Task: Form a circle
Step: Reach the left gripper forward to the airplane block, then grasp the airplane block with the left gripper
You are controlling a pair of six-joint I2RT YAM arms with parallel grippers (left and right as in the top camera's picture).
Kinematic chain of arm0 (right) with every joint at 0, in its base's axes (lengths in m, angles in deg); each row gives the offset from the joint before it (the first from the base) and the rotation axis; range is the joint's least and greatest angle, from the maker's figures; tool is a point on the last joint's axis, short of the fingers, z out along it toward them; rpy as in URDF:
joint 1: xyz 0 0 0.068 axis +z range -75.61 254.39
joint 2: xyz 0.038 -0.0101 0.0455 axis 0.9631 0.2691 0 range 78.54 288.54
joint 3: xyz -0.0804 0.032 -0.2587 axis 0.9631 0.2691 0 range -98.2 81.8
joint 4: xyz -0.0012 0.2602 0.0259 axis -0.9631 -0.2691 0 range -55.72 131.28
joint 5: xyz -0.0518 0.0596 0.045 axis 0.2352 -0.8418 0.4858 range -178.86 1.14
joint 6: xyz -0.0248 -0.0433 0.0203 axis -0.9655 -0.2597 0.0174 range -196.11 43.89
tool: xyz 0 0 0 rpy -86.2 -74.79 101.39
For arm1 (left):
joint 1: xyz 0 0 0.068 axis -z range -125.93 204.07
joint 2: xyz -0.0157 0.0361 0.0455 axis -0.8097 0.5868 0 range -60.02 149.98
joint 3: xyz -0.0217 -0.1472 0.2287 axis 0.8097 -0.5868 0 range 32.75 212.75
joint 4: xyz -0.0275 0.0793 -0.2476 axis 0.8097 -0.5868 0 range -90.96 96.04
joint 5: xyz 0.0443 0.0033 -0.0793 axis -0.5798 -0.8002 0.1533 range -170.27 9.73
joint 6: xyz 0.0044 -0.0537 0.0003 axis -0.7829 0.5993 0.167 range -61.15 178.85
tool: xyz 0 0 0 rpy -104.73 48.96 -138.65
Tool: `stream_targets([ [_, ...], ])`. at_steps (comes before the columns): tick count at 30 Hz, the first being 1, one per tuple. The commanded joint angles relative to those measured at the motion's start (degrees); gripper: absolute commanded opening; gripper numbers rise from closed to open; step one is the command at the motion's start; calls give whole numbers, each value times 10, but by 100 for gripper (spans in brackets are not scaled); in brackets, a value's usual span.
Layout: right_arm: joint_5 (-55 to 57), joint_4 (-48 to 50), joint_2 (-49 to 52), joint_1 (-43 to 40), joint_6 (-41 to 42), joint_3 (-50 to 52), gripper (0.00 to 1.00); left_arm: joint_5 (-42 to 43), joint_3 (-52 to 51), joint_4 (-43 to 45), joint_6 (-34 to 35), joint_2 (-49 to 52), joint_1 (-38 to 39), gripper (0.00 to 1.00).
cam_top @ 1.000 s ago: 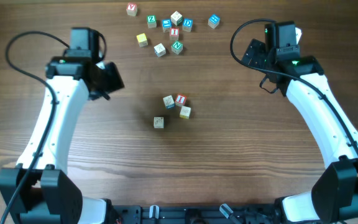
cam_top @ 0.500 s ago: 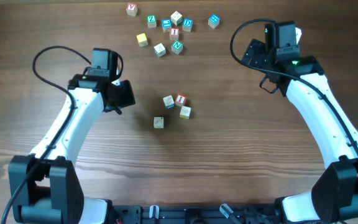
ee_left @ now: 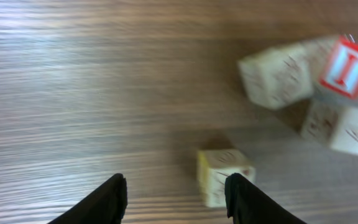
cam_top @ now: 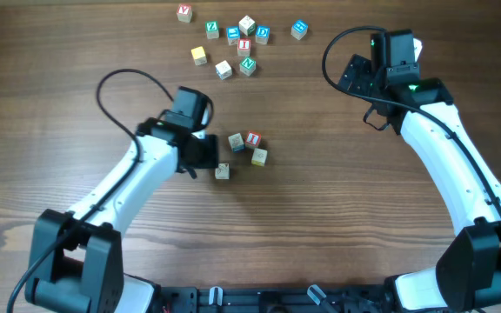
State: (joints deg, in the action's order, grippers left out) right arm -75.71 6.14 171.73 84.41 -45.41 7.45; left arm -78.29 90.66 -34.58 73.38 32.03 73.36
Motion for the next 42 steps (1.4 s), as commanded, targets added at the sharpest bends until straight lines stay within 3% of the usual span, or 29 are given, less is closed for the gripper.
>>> stream_targets([
  [1, 8, 1, 2, 0, -7, -1, 100, 1, -20, 7, -9, 7, 46, 56],
  [6, 8, 1, 2, 0, -7, -1, 100, 1, -39, 33, -8, 12, 73, 70],
  [10, 8, 1, 2, 0, -7, -1, 100, 12, -58, 58, -6, 18, 73, 72],
  [25, 8, 1, 2, 0, -7, -1, 100, 25, -64, 84, -7, 51, 82, 51],
  [36, 8, 1, 2, 0, -7, -1, 100, 22, -64, 110, -20, 51, 140, 46],
  [42, 8, 1, 2, 0, -7, -1, 100, 22, -64, 133, -17, 51, 143, 32],
])
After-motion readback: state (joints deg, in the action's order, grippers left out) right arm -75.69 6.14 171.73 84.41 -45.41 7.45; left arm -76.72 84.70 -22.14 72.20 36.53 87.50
